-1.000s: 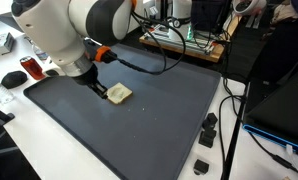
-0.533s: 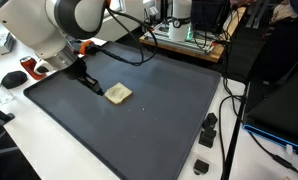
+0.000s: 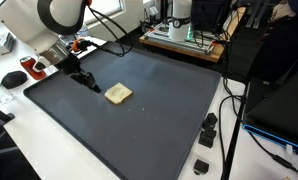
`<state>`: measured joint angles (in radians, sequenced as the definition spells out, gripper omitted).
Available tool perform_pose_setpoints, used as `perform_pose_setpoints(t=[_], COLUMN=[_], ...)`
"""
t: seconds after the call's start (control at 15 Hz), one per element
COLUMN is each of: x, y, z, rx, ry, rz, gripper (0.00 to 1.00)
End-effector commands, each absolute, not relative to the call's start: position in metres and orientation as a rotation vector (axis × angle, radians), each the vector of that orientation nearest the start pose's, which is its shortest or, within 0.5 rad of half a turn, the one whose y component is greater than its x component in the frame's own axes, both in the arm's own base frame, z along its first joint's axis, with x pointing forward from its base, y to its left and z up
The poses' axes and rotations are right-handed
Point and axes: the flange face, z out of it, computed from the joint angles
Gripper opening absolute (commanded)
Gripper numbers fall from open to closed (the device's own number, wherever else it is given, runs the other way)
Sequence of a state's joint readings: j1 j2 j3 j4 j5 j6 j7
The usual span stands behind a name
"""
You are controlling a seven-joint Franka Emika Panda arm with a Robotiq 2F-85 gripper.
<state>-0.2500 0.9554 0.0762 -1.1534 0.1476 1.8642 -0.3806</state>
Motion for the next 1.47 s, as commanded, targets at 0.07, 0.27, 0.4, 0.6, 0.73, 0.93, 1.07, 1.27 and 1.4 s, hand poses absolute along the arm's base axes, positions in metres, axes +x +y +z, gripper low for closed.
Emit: perform_pose_setpoints(t=[0.07, 0.27, 0.4, 0.6, 0.73, 0.93, 1.07, 1.27, 1.4], x=[0.705, 0.686, 0.670, 0.647, 0.633, 0.607, 0.587, 0.558, 0.540], y=[-0.161, -0.176, -0.187, -0.196, -0.200, -0.196, -0.191, -0.184, -0.181], z=[0.191, 0.182, 0.179, 0.184, 0.191, 0.202, 0.206, 0.206, 0.205], rx=[-2.724, -2.686, -2.668, -2.654, -2.652, -2.645, -2.637, -2.619, -2.593], ry=[-0.255, -0.258, -0.234, -0.128, -0.032, 0.058, 0.114, 0.203, 0.234], rz=[0.162, 0.110, 0.064, -0.023, -0.086, -0.163, -0.204, -0.270, -0.338], gripper=[0.05, 0.05, 0.05, 0.05, 0.05, 0.05, 0.05, 0.05, 0.05])
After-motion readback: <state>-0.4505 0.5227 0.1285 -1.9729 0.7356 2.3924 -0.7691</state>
